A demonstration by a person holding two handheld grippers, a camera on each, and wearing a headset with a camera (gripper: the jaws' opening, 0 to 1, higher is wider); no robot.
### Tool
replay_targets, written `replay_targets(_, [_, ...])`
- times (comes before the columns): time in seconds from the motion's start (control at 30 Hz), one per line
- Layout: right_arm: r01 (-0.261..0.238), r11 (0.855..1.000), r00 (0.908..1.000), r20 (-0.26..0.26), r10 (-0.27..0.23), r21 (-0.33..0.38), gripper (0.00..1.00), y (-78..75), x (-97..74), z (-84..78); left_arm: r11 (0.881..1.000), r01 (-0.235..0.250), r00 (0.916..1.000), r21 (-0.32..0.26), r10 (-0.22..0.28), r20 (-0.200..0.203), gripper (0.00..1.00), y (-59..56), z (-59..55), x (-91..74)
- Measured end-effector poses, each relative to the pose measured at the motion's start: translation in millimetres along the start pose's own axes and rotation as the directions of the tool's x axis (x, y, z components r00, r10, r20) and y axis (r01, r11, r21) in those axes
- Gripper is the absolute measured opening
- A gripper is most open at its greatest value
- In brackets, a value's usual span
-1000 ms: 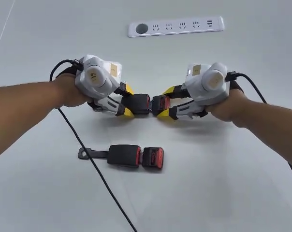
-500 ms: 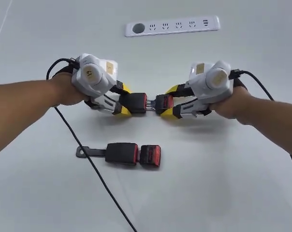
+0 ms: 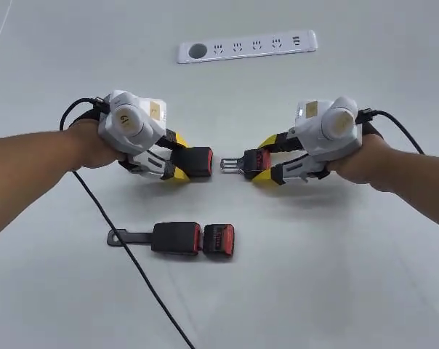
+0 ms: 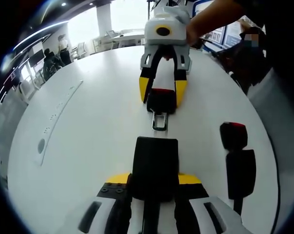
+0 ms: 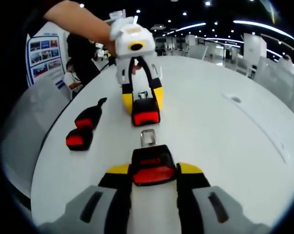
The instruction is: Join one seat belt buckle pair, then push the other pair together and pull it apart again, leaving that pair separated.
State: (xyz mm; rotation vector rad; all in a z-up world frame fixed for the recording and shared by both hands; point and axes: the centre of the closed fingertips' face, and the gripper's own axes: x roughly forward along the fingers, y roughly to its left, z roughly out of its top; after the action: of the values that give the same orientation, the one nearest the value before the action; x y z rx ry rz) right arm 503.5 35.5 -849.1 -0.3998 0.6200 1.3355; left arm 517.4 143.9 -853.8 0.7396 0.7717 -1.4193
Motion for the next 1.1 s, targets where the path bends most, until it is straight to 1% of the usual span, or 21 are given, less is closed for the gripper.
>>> replay_targets(0.2, [0.007, 1.000, 0.9999, -0.008, -0.007, 0.005, 0.35, -2.5, -12.1, -10.0, 1.000, 0.000, 1.0000, -0.002, 0.000, -0.003, 0.35, -0.2, 0.0, -0.1])
replay_targets(0.33, [0.009, 1.000, 0.9998, -0.020, -0.009, 0.003, 0.35, -2.4, -21.3, -17.1, 1.000, -0.003, 1.0000, -0.008, 0.003, -0.004, 0.35, 0.0, -0.2, -0.1])
replay_targets(0.4, [0.011, 1.000, 0.9994, -0.034, -0.011, 0.007, 0.36, -2.7, -26.2, -22.6, 1.000, -0.005, 1.0000, -0.013, 0.005, -0.005, 0.35, -0.1, -0.3, -0.3])
replay_targets(0.43, [0.011, 1.000, 0.9995, -0.030, -0.011, 0.001, 0.36, -3.1, -27.5, -23.1, 1.000, -0.006, 1.0000, -0.014, 0.006, -0.006, 0.35, -0.2, -0.3, -0.3])
replay_targets(0.47, [0.014, 1.000, 0.9992, -0.039, -0.013, 0.013, 0.36, -3.6, -30.5, -26.6, 1.000, -0.006, 1.0000, -0.014, 0.006, -0.007, 0.35, -0.2, -0.3, -0.3])
replay_targets(0.63, [0.035, 0.999, 0.9982, -0.049, -0.035, 0.012, 0.36, -8.1, -42.0, -35.9, 1.000, -0.008, 0.9999, -0.019, 0.008, -0.011, 0.35, -0.8, -0.2, -0.7])
replay_targets(0.67, [0.035, 0.999, 0.9985, -0.043, -0.035, 0.003, 0.36, -8.5, -42.2, -34.9, 1.000, -0.008, 0.9999, -0.018, 0.008, -0.013, 0.35, -0.9, -0.2, -0.7])
replay_targets(0.77, [0.040, 0.999, 0.9972, -0.064, -0.040, 0.003, 0.36, -8.5, -49.5, -41.5, 1.000, -0.008, 0.9999, -0.020, 0.008, -0.012, 0.35, -0.9, -0.2, -0.9])
replay_targets(0.9, [0.050, 0.999, 0.9967, -0.066, -0.049, 0.015, 0.36, -10.0, -56.5, -45.8, 1.000, -0.007, 0.9999, -0.022, 0.007, -0.009, 0.35, -1.0, -0.2, -1.2])
replay_targets(1.0, [0.060, 0.998, 0.9950, -0.080, -0.060, -0.003, 0.36, -9.8, -60.6, -50.3, 1.000, -0.007, 0.9999, -0.022, 0.007, -0.010, 0.35, -1.2, -0.1, -1.3])
replay_targets(1.1, [0.068, 0.998, 0.9942, -0.083, -0.068, -0.003, 0.36, -12.5, -64.1, -53.0, 1.000, -0.008, 0.9999, -0.022, 0.007, -0.011, 0.35, -1.2, 0.0, -1.3])
